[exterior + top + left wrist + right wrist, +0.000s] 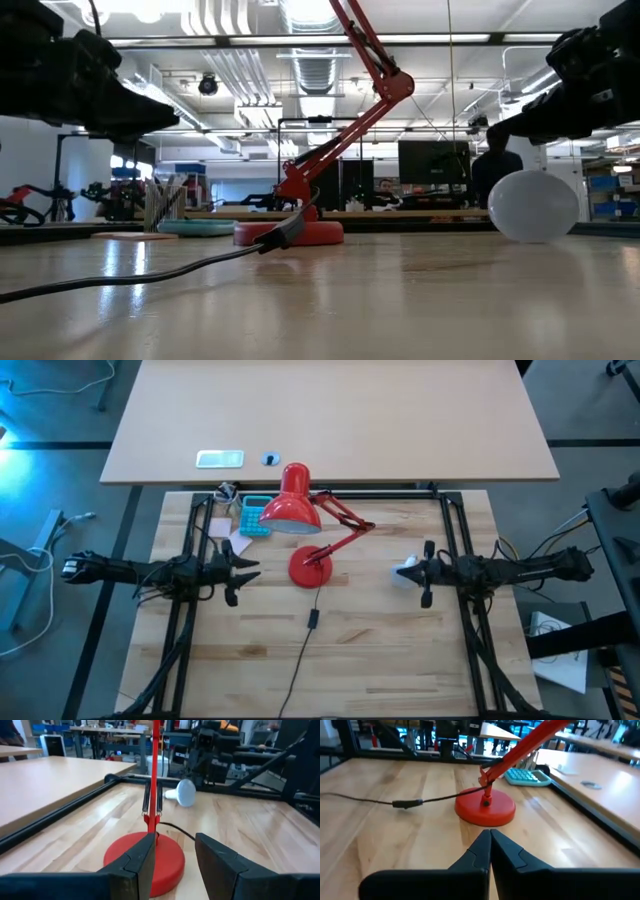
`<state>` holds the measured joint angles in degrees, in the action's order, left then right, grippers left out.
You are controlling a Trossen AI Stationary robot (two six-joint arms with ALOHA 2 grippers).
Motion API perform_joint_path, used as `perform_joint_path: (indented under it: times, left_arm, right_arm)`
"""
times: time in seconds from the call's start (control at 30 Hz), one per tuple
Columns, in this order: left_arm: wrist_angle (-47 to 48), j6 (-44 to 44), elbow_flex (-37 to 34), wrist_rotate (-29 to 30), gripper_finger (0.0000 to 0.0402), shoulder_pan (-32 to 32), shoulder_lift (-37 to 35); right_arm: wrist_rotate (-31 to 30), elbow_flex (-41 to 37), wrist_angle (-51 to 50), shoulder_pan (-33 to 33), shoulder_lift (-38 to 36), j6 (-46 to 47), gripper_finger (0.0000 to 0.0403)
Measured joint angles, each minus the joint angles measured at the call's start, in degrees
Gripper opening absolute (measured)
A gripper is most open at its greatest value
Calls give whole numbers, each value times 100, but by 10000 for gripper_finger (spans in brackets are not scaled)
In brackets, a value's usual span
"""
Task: Screw lightbulb
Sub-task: Return to Home Position
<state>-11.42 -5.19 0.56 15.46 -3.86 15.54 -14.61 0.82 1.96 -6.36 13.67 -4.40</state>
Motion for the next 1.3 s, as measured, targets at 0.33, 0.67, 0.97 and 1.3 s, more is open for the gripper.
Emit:
perform_joint_path:
  times: [0.33,0.67,0.97,1.3]
  left_arm:
    - [91,519,-2,44,130,0,50]
    - [85,118,-2,44,130,0,248]
    - [83,-236,54,44,130,0,580]
    - [81,-238,61,44,130,0,919]
  right_arm:
    - [1017,-2,-86,1,0,995,2]
    - [1099,0,232,42,-4,-630,2]
    - [2240,-13,291,240,0,-732,2]
    - [2221,-22,142,240,76,-619,2]
